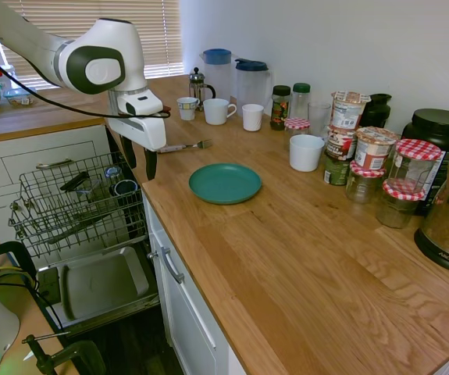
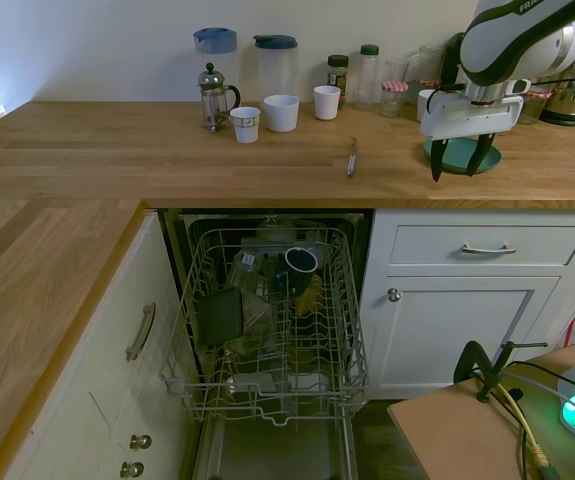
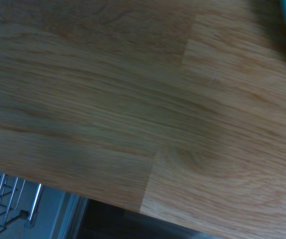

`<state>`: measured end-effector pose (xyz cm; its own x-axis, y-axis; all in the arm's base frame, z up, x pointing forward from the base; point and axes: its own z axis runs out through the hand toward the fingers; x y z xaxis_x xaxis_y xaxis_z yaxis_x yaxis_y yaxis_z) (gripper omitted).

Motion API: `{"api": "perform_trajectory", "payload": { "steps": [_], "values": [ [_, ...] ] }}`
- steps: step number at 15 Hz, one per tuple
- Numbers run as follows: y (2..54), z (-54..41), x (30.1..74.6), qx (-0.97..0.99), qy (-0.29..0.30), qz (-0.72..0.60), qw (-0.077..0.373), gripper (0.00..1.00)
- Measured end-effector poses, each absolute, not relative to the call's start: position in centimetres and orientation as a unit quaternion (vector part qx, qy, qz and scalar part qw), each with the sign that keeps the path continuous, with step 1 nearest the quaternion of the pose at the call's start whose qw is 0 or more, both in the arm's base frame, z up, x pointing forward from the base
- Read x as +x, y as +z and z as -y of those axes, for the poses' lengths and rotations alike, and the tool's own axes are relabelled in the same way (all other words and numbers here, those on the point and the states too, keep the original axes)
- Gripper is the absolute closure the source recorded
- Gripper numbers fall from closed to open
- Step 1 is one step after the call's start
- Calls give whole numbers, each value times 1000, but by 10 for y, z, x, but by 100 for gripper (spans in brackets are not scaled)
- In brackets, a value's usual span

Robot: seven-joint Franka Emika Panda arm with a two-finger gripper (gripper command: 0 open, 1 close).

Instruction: Put the fork in the dishwasher

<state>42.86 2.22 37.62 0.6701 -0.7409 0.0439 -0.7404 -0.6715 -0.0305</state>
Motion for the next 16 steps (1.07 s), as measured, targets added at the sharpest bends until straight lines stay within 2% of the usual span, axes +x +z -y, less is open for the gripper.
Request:
{"api": "perform_trajectory", "payload": {
  "steps": [5,12,16],
  "values": [
    [383,-23,440,-903,-28,-428,19,0],
    [420,-74,525,-840,-58,-534,75,0],
    [410,-97,573,-786,-92,-606,78,0]
  ]
}}
